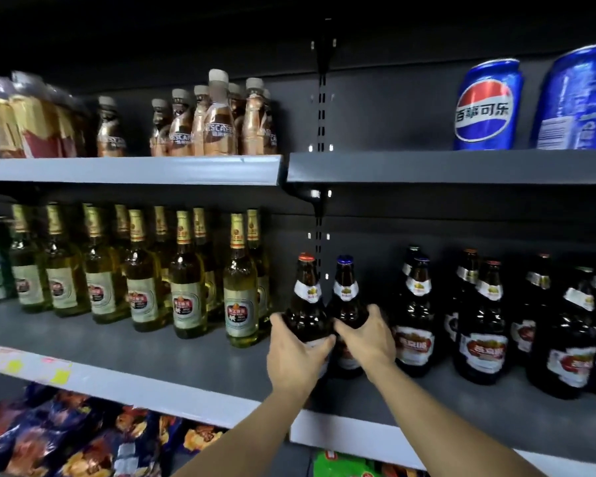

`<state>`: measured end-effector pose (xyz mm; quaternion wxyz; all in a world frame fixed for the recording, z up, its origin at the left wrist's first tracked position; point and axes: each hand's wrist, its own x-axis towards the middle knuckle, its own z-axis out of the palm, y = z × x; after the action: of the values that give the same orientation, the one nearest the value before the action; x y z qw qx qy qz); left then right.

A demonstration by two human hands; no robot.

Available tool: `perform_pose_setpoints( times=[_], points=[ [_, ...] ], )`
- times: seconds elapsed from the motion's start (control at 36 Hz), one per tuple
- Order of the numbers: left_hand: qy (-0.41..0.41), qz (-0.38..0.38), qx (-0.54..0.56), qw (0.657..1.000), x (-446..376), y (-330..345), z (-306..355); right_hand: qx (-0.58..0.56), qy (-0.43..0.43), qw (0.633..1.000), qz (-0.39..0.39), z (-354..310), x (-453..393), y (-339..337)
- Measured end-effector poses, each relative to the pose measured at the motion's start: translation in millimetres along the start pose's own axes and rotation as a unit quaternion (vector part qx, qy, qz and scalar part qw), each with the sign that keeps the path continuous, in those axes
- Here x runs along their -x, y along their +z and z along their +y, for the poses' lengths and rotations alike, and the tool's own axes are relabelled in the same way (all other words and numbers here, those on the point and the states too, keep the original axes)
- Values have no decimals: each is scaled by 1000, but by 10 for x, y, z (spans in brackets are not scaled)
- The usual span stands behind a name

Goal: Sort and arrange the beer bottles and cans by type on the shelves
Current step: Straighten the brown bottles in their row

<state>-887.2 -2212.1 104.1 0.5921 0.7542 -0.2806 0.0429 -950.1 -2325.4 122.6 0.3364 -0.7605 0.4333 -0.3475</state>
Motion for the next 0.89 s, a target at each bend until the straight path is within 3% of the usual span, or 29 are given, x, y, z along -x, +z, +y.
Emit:
perform_pose_setpoints(
  times=[0.19, 0.42, 0.69, 0.89],
  points=[
    [-14, -80, 6, 997, -381, 124, -271, -17, 60, 997, 48, 12, -299, 251],
    [0, -128, 10, 992, -470, 151, -375, -86, 69, 993, 29, 76, -622, 379],
    [3, -121, -15, 993, -458, 123, -383, -164, 94, 979, -71, 109, -1027, 310],
    [13, -102, -18, 995, -452, 135, -387, -215, 84, 970, -72, 165, -1153, 366]
  ],
)
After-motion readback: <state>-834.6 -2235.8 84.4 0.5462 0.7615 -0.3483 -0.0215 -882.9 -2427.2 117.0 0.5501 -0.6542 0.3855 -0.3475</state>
